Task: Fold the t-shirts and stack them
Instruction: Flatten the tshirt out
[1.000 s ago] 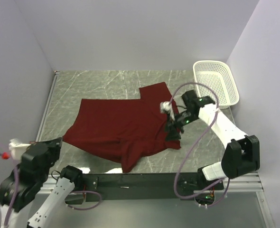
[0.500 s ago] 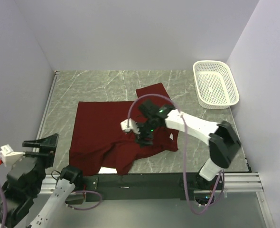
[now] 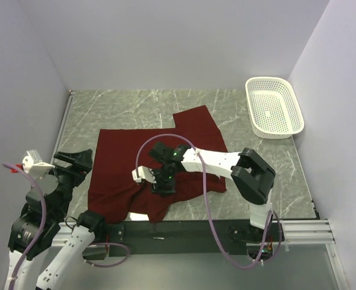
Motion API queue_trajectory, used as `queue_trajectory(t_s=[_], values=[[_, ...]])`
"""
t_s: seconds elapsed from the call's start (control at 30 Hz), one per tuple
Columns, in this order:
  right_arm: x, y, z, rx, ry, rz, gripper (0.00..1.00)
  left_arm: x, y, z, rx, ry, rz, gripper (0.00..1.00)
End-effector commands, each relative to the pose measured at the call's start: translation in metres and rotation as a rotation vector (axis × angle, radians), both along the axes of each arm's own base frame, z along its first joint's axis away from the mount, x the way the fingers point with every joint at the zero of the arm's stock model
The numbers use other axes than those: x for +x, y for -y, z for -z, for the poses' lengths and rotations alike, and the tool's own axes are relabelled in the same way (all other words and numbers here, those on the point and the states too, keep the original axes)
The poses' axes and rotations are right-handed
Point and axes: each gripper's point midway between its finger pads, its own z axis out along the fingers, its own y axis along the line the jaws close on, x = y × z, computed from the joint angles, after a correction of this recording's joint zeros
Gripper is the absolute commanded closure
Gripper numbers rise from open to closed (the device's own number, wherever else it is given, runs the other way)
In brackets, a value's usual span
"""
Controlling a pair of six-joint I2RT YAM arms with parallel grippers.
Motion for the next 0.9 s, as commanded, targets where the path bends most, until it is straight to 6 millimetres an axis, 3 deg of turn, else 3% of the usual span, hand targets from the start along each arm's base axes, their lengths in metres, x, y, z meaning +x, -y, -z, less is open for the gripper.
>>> queue_trajectory(t_s=[0.0,0.23,0.53,0.87], values=[[0.019,-0.014,0.004,-0.001,0.036,0.061,0.37,0.012,0.008,-0.019,0.081,0.066,0.049,0.18],[0.028,-0.015,0.019,-0.046,0.034,0.091,0.4,0.01,0.008,-0.008,0.071,0.07,0.057,0.19],[0.043,-0.015,-0.005,0.024,-0.001,0.138,0.41,0.008,0.008,0.0,0.061,0.064,0.057,0.19],[0.052,-0.006,0.026,-0.048,-0.024,0.183,0.43,0.012,0.016,0.009,0.041,0.053,0.083,0.19]])
